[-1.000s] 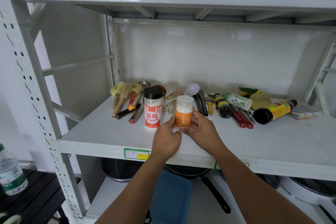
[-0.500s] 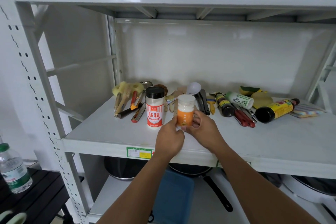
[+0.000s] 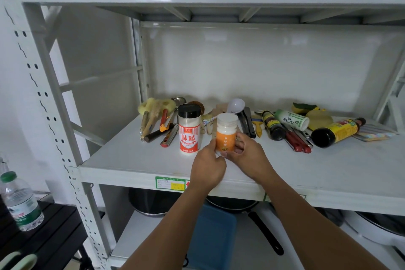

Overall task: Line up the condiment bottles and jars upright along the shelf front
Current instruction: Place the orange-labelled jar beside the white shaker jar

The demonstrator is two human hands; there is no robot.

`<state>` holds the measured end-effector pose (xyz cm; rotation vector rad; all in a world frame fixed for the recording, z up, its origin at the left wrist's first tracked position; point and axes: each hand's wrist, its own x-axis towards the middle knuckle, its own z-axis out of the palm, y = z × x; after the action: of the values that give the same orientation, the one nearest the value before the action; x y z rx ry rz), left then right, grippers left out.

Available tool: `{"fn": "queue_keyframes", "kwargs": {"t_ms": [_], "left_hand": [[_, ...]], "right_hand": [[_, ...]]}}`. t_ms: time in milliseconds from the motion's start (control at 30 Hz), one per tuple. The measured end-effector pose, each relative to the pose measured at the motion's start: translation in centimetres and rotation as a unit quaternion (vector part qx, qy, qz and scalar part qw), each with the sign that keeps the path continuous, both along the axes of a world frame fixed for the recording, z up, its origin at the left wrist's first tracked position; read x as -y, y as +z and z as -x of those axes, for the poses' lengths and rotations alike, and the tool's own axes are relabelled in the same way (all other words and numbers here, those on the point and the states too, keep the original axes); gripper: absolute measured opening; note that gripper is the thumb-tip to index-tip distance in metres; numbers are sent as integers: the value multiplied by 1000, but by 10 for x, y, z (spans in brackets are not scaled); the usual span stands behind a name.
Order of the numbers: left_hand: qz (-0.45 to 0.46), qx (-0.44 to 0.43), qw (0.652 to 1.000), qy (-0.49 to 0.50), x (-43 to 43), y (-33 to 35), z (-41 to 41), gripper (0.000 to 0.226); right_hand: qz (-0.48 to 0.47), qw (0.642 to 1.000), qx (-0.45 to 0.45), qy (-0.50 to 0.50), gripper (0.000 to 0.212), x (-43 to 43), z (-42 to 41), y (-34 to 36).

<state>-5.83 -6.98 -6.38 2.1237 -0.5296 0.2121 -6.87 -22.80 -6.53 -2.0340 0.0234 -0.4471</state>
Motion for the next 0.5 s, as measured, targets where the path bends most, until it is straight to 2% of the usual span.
{"fn": "queue_keyframes", "kwargs": {"t_ms": [300, 500], "left_hand": [[-3, 0, 1000, 6, 1, -1, -1, 54], [28, 11, 1000, 8, 0, -2, -1, 50]], "right_hand": [[6, 1000, 5, -5, 79, 0, -1, 0], [7, 1000, 3, -9, 78, 0, -3, -1]]}}
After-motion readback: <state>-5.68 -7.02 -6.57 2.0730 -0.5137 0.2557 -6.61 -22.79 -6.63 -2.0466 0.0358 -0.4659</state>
